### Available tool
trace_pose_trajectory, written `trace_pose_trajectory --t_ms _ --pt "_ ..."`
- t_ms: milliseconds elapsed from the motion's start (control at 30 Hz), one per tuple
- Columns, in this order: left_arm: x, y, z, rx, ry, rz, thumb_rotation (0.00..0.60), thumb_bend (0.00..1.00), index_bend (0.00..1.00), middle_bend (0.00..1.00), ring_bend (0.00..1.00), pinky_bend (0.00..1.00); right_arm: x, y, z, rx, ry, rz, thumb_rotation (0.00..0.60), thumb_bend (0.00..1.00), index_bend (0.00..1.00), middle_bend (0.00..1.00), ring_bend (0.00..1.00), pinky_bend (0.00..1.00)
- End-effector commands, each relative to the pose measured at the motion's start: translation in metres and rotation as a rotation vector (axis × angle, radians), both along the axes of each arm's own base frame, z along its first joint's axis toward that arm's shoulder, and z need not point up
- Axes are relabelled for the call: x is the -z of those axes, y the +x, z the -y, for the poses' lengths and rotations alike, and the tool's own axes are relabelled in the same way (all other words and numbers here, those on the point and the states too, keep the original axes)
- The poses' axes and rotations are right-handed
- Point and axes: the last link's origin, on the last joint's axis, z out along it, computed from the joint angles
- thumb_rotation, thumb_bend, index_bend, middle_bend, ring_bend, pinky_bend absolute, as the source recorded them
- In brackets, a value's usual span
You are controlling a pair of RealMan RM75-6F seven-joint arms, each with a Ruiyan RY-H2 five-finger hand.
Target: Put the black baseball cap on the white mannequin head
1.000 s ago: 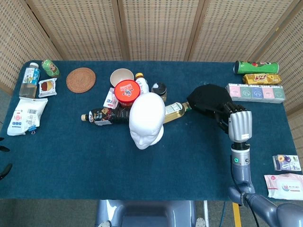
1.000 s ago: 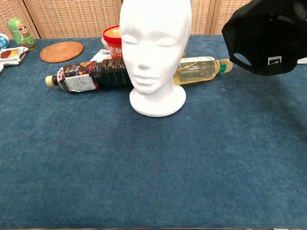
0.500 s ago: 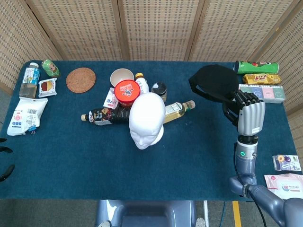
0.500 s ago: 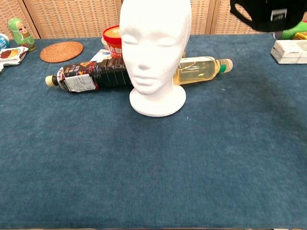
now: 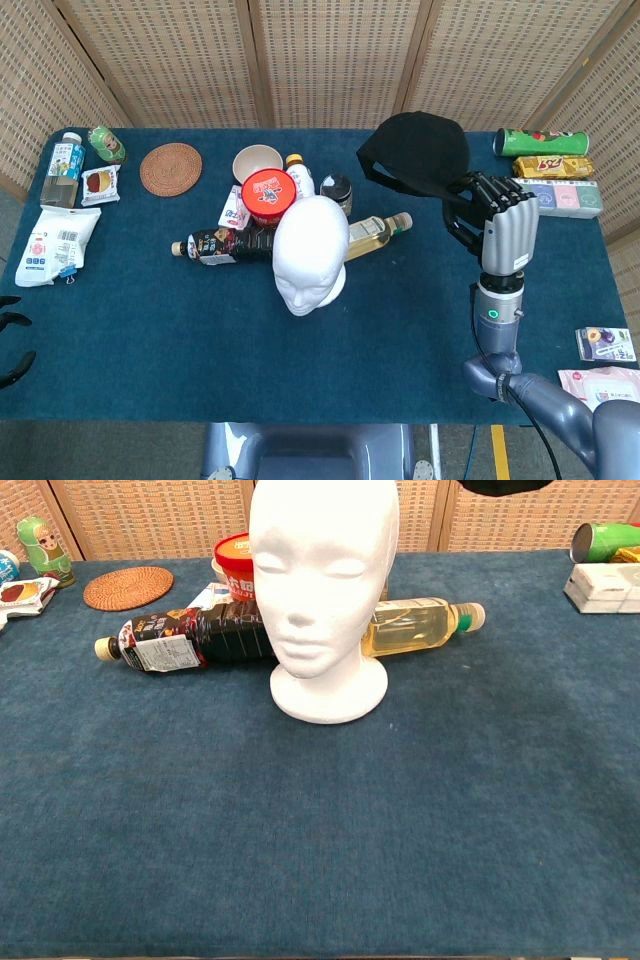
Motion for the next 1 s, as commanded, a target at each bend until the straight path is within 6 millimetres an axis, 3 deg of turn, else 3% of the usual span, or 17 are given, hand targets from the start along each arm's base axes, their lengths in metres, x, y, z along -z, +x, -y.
trace_pose_trajectory --t_ms 33,267,533,1000 --pt "0.000 -0.001 0.000 -0.005 -0.003 0.002 0.600 0.25 0.39 0.24 0.19 0.25 0.002 0.015 0.002 -0.029 0.000 0.001 0.600 0.59 0.85 0.71 0.72 0.71" --pt "0.000 -0.009 0.002 -0.025 -0.002 0.012 0.600 0.25 0.39 0.24 0.19 0.25 0.015 0.050 0.007 -0.097 0.020 -0.058 0.600 0.59 0.85 0.71 0.72 0.71" --pt "-0.002 -0.021 0.007 -0.060 -0.002 0.019 0.600 0.25 0.39 0.24 0.19 0.25 0.044 0.080 0.011 -0.144 0.082 -0.189 0.600 0.59 0.86 0.71 0.72 0.71" --pt "-0.001 -0.033 0.005 -0.089 -0.007 0.022 0.600 0.25 0.39 0.24 0.19 0.25 0.058 0.092 -0.009 -0.216 0.108 -0.286 0.600 0.59 0.86 0.72 0.72 0.71"
